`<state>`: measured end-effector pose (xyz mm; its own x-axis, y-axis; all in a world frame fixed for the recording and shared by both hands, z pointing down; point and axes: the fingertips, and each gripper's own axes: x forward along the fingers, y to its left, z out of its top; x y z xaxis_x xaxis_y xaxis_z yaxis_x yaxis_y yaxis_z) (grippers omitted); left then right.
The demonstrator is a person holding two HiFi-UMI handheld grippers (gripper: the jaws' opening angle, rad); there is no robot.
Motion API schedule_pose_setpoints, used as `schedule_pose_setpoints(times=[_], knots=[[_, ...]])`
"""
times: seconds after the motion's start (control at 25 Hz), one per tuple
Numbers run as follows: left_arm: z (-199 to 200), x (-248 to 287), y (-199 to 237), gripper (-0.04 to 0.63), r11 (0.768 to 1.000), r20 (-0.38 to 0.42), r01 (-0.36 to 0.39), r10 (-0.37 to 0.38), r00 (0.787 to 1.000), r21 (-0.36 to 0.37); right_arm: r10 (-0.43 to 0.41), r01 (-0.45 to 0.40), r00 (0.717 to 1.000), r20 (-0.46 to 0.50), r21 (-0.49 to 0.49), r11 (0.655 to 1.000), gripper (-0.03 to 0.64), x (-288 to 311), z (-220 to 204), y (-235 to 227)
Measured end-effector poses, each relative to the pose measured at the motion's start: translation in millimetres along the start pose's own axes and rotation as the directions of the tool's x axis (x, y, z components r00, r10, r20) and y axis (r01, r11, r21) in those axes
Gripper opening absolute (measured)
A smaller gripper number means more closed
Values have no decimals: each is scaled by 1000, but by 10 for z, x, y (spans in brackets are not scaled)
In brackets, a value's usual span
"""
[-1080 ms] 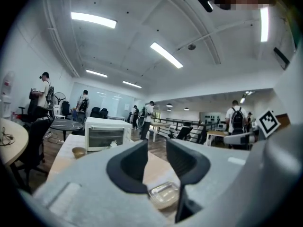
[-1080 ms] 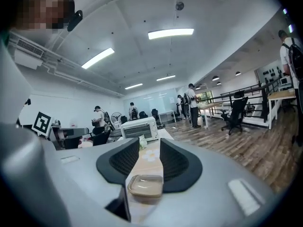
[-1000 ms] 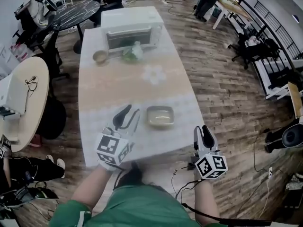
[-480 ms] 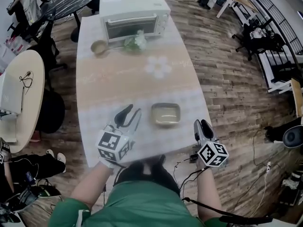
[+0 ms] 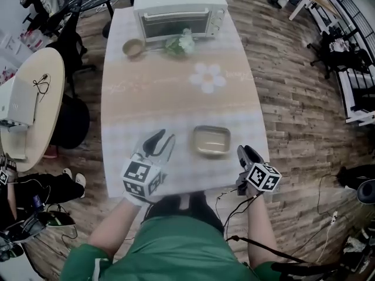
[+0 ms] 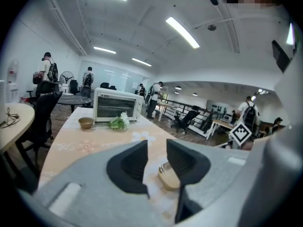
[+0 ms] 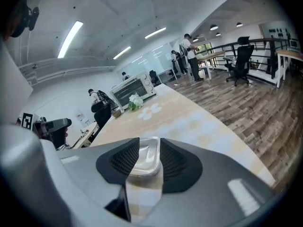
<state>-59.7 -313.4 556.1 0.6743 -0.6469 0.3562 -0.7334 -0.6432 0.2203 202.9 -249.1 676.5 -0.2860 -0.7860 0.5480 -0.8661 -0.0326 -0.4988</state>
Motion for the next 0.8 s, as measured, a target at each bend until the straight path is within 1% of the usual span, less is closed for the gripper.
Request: schedule_pose_setpoints(times=[0.12, 0.24, 0.4, 0.56, 0.72, 0.8], knots=[[-97, 55, -11, 123, 1000, -26, -24, 24, 999, -9, 45, -43, 997, -63, 38, 998, 135, 165, -111, -123], [-175, 107, -48, 123, 999, -47, -42, 41, 998, -18, 105, -93, 988, -116, 100, 991, 112, 293, -219, -225], [-239, 164, -91, 123, 998, -61, -57, 55, 997, -25, 199, -161, 968, -150, 234, 959, 112, 413, -324, -308], [-269, 217, -107, 123, 997, -63, -70, 68, 996, -34, 252, -189, 950, -184, 302, 934, 112, 507, -427, -386], [-305, 246, -142, 123, 996, -67, -76, 73, 995, -43, 322, -238, 929, -182, 374, 896, 112, 559, -472, -372], [-320, 248, -157, 123, 996, -68, -79, 76, 995, -45, 343, -250, 920, -187, 395, 884, 112, 579, -503, -364]])
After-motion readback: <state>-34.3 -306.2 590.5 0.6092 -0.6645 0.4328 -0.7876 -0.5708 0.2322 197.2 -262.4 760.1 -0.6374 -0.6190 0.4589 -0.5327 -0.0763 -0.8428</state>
